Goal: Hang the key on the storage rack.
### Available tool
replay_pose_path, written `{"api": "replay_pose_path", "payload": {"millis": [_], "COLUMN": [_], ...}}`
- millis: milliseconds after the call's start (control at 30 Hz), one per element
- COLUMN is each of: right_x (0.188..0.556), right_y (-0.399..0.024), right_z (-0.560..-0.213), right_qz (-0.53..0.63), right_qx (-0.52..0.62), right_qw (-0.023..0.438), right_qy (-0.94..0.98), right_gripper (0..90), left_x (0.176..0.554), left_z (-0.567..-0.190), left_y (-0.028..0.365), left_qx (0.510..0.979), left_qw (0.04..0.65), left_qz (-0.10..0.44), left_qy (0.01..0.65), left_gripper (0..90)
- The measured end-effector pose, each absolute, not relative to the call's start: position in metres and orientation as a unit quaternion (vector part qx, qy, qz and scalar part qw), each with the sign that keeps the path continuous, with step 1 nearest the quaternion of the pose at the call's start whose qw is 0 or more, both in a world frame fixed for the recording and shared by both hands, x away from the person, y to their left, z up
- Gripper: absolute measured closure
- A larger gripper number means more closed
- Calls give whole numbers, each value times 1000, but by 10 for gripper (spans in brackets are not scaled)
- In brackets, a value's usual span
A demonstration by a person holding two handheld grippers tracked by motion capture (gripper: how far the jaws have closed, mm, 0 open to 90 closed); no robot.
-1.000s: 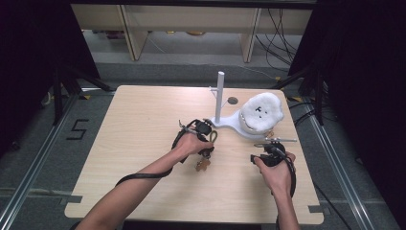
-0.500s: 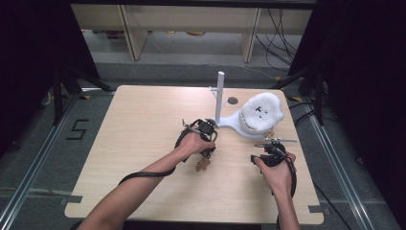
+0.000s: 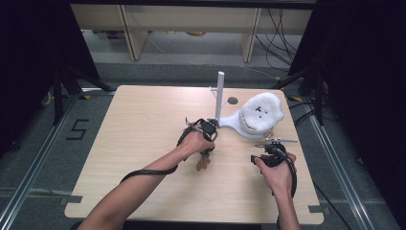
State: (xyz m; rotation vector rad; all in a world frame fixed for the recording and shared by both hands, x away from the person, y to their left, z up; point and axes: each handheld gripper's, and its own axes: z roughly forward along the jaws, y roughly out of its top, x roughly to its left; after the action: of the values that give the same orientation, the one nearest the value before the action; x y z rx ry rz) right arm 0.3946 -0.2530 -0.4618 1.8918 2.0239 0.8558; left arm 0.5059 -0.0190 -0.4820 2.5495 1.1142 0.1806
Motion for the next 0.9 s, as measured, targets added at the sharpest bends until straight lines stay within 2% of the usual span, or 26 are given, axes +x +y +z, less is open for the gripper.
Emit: {"api": "replay_pose_path", "payload": {"millis": [167, 500, 600, 900], "right_x": [395, 394, 393, 393], "right_y": [-253, -256, -261, -262], "right_z": [-463, -462, -465, -466], "right_qz": [300, 303, 296, 294], "right_qx": [643, 643, 623, 626], "right_qw": [117, 114, 132, 141], "right_qy": [695, 694, 712, 708], "right_gripper": [556, 555, 555, 554], "left_x": [508, 508, 506, 495], "left_z": [-480, -480, -480, -479], "left_y": [-19, -16, -13, 3], "left_qx": [905, 915, 913, 904], "left_qw": [162, 160, 173, 217], "left_qz": [57, 56, 57, 60], "left_qy": [389, 367, 365, 363], "left_gripper": [655, 673, 677, 679]}}
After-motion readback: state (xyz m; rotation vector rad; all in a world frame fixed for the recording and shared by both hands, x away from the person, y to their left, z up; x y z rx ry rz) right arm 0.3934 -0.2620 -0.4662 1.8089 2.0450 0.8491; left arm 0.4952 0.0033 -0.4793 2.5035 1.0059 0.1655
